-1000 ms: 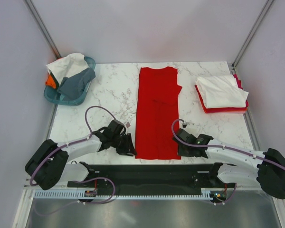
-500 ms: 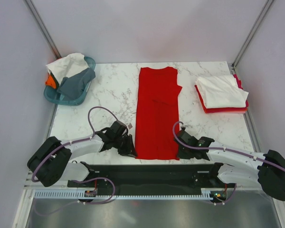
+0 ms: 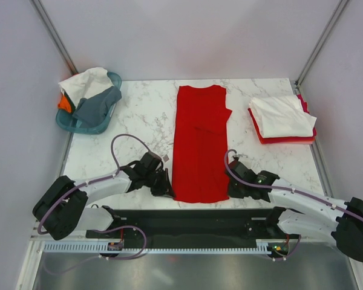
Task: Fold and stack the t-shirts
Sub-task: Fold the tshirt
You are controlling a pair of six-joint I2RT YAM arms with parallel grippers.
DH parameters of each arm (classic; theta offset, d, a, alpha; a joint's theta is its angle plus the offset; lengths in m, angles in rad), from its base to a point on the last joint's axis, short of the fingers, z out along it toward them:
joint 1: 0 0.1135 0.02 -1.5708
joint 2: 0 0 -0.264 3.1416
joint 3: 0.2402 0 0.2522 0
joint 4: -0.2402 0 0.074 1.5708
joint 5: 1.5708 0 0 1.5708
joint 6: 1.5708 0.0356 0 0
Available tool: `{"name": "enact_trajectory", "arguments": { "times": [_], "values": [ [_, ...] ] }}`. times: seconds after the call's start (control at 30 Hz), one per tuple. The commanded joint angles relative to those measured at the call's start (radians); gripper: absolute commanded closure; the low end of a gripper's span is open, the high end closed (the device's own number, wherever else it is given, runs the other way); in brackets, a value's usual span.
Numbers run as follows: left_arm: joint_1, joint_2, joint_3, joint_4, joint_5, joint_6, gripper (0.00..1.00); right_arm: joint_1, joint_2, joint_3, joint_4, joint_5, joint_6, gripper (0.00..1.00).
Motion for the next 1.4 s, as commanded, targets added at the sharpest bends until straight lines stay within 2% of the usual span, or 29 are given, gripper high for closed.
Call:
{"name": "enact_trajectory", "arguments": {
  "times": [0.0,0.13,0.37,0.6,0.8,0.97,1.17,1.37],
  "values": [
    [0.008,-0.031,0.076,-0.010,-0.002,-0.019,0.98,-0.043,-0.021,0.101,-0.025,0.037,-0.056,1.00],
    [0.042,-0.022,0.137,0.001,0.004,-0.019,0.98,-0.120,0.026,0.178,-0.020,0.042,-0.139,1.00],
    [0.173,0.070,0.321,-0.016,0.044,0.016,0.98,-0.278,0.165,0.339,0.047,0.034,-0.280,1.00],
    [0.269,0.252,0.586,-0.059,0.035,0.059,0.98,-0.425,0.375,0.535,0.123,-0.010,-0.354,1.00],
    [0.318,0.427,0.770,-0.082,0.001,0.088,0.98,-0.502,0.595,0.676,0.149,-0.036,-0.384,1.00],
    [0.342,0.547,0.915,-0.093,-0.019,0.098,0.98,-0.551,0.706,0.794,0.158,-0.059,-0.392,1.00],
    [0.361,0.647,1.013,-0.108,-0.020,0.092,0.98,-0.589,0.821,0.897,0.160,-0.098,-0.404,1.00],
    [0.378,0.696,1.032,-0.106,-0.025,0.082,0.98,-0.612,0.898,0.977,0.158,-0.128,-0.417,1.00]
  ]
}}
